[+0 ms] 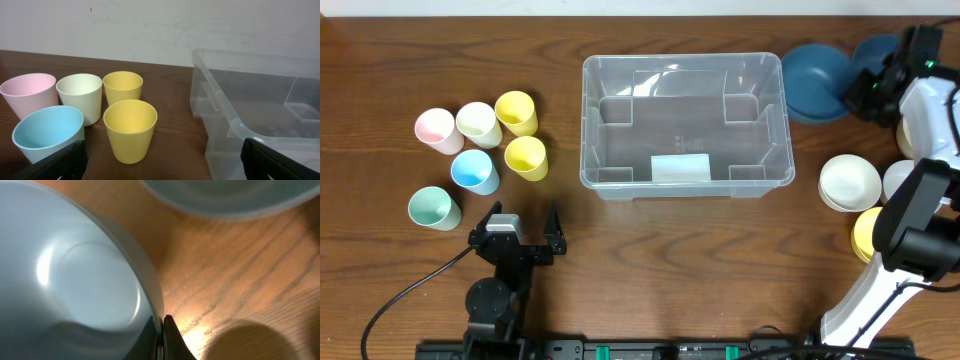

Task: Pack container
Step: 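Grasp the rim of the dark teal bowl with the right gripper, then lift the teal bowl and carry it over the clear container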

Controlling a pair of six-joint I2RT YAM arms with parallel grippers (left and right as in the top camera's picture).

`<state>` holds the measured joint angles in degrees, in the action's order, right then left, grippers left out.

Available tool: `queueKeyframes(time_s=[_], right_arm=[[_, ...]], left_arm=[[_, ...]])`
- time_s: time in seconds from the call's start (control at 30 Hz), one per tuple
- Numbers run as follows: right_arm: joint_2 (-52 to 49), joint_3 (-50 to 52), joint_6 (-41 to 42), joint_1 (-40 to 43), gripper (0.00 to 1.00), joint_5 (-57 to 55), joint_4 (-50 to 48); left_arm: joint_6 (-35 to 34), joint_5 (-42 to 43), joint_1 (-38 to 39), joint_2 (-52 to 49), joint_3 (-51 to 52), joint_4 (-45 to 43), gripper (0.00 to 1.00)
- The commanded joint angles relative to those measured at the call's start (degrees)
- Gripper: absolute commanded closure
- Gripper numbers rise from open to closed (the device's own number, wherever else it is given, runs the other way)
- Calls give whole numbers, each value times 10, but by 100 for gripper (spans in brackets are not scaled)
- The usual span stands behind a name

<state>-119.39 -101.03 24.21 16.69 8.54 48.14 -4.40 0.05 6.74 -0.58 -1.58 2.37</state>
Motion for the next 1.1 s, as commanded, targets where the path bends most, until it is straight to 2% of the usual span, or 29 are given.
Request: queueKeyframes(time_s=[0.0,0.2,0.4,0.53,0.83,1.07], right_arm=[[7,-75,-20,2,99,11,25],[7,-158,-24,2,99,-30,80],[7,-166,-35,0,99,-30,100],[15,-167,-76,-18,99,20,103],[59,-167,-154,-125,99,33,121],[58,-158,-157,-214,99,-59,128]], left_arm=[[7,-5,-3,3,14,18,2],[7,-5,-3,3,14,19,2],[7,-5,-3,3,14,19,2],[7,-5,-3,3,14,19,2],[7,-5,-3,3,14,19,2],[7,-5,-3,3,14,19,2]])
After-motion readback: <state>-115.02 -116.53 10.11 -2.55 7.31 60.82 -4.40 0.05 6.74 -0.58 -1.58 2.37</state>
